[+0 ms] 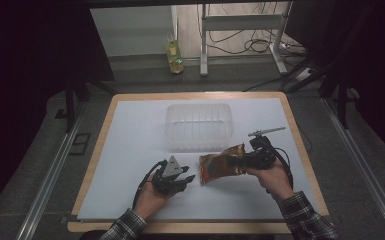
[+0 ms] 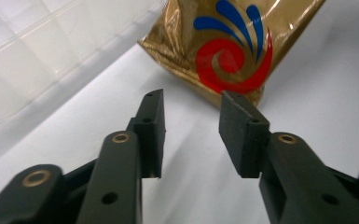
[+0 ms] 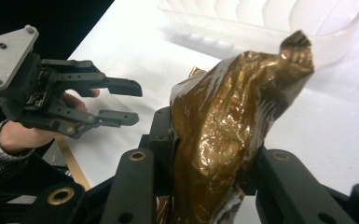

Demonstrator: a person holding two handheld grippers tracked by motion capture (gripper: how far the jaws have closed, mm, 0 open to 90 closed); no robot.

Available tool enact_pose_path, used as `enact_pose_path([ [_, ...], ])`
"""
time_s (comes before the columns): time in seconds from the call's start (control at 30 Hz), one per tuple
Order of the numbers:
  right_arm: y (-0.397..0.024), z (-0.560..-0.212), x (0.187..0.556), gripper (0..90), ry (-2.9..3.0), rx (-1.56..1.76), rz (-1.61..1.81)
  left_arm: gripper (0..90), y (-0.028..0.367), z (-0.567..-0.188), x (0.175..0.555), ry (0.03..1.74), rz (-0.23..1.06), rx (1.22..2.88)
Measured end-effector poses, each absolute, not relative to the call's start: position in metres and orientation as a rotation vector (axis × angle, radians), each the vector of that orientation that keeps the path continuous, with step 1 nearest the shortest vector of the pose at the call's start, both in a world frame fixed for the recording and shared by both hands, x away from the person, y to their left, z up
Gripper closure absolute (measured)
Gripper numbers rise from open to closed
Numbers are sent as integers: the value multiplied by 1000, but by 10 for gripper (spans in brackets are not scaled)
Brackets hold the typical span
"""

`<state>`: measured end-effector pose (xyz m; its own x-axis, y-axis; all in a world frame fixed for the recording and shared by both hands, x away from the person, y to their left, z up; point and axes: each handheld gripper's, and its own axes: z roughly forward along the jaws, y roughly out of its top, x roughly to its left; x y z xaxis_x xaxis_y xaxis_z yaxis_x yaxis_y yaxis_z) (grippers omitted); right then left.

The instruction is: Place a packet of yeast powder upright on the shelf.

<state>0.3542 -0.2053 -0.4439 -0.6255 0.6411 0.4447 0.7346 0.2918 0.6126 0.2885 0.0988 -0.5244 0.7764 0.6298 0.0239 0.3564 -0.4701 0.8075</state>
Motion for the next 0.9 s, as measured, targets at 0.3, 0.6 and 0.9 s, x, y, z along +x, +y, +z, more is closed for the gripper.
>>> enact_pose_path([
  [0.3, -212, -432, 356, 675, -2449, -1314, -1263, 349, 112, -520, 272, 721, 457, 2087],
  [0.6, -218, -418, 359, 675, -2468, -1320, -1283, 124, 127, -520, 261, 769, 456, 2046],
  [0.9, -222, -403, 368, 676, -2468, -1355, -1283, 2, 133, -518, 254, 798, 479, 2006],
])
